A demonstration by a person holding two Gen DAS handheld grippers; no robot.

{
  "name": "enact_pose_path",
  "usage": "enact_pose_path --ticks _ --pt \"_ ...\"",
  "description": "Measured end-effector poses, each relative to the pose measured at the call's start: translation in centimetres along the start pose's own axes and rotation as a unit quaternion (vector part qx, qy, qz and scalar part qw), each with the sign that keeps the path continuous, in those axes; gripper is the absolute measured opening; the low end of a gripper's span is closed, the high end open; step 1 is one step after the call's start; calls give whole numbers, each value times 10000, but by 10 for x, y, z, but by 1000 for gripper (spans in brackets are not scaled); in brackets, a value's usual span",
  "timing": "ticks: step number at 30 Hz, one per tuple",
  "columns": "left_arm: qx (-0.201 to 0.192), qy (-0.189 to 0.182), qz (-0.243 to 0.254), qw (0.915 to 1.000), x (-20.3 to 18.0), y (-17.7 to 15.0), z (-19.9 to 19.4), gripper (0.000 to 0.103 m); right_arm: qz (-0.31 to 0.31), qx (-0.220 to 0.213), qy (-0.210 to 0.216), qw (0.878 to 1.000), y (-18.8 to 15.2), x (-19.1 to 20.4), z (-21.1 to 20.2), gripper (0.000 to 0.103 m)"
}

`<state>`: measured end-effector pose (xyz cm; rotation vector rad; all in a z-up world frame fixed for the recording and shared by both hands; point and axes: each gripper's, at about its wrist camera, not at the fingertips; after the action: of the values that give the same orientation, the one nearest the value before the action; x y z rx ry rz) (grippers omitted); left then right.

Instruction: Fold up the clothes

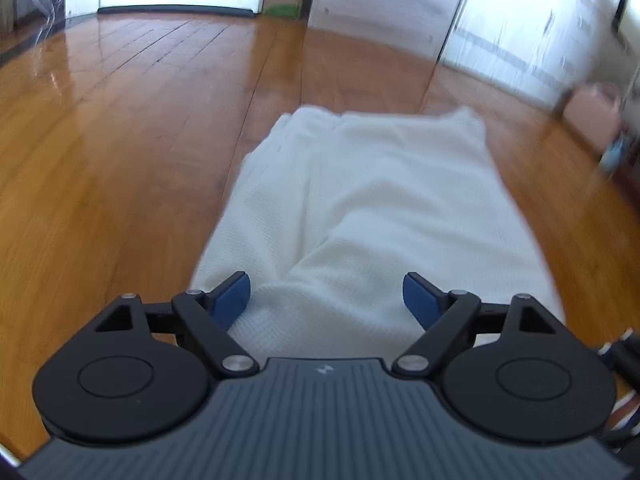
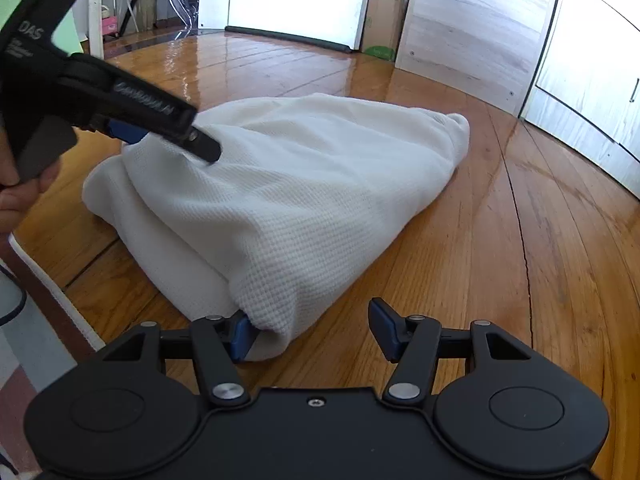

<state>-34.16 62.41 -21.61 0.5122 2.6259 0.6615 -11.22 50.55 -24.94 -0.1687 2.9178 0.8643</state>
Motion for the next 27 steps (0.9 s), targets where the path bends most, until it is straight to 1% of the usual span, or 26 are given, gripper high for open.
enact_pose_path --ticks 1,2,3,4,5,6,9,10,11,12,13,14,15,16,17,18,19,21,22,23,25,26,27 --pt "43 -52 41 10000 -2 0 0 44 -29 -23 -20 10000 1 1 1 63" --pt "110 158 249 9995 -8 0 1 17 -46 -42 -38 10000 2 1 2 63" --pt "83 415 499 9979 -16 -2 0 17 -62 -62 -55 9999 3 2 4 63" --pt "-142 697 781 9944 -27 -8 -5 16 -77 -81 -66 9999 4 3 5 64" --pt "-369 846 938 9913 -36 -12 -13 15 -89 -100 -64 9999 5 3 6 64" --pt "-476 922 978 9898 -44 -14 -20 15 -101 -119 -62 9999 7 3 7 64" --pt "-1029 1196 961 9828 -54 -10 -57 13 -238 -149 -183 9994 11 5 9 64" --pt "-1156 1169 796 9832 -49 -9 -70 8 -289 -125 -183 9993 13 6 8 62" --pt "-1205 1091 584 9850 -39 -9 -81 8 -343 -118 -182 9992 15 7 7 61" --pt "-1175 1028 371 9870 -29 -9 -86 7 -421 -142 -198 9988 17 8 4 59" --pt "-944 1057 153 9898 -16 -12 -80 6 -547 -129 -263 9981 17 11 2 54" --pt "-593 1194 -69 9910 -2 -16 -67 0 -707 -57 -325 9969 17 14 2 43" --pt "-240 1330 -292 9904 11 -20 -54 0 -854 44 -395 9956 17 18 3 40" --pt "118 1414 -495 9886 23 -24 -41 0 -952 202 -465 9942 16 22 8 39" --pt "448 1410 -693 9866 31 -28 -32 0 -1005 289 -490 9933 14 23 13 37" --pt "642 1353 -911 9845 38 -30 -28 0 -1068 282 -478 9927 12 23 13 37" --pt "632 1216 -1053 9850 41 -30 -31 0 -1183 331 -444 9914 12 23 11 37" --pt "367 896 -1182 9883 41 -25 -43 2 -1412 428 -375 9883 12 22 6 38" --pt "225 792 -1200 9894 41 -23 -48 3 -1526 476 -340 9866 11 22 4 39" --pt "68 709 -1180 9905 39 -20 -53 3 -1650 558 -217 9845 11 20 0 41" --pt "-167 534 -1106 9923 36 -17 -59 6 -1931 863 405 9765 11 13 -14 42" --pt "-213 412 -1081 9931 35 -16 -59 9 -2037 1001 763 9709 13 7 -22 39" --pt "-260 289 -1056 9936 35 -15 -59 11 -2020 1076 1226 9657 19 -2 -33 39"
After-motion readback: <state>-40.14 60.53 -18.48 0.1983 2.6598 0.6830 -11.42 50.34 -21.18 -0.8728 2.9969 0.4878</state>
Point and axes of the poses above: each gripper's, at about its wrist camera, not at the fingertips, and z roughly the way its jaws point, x to its left, y to its top, and after that the axes turned 13 degrees about x, right-handed
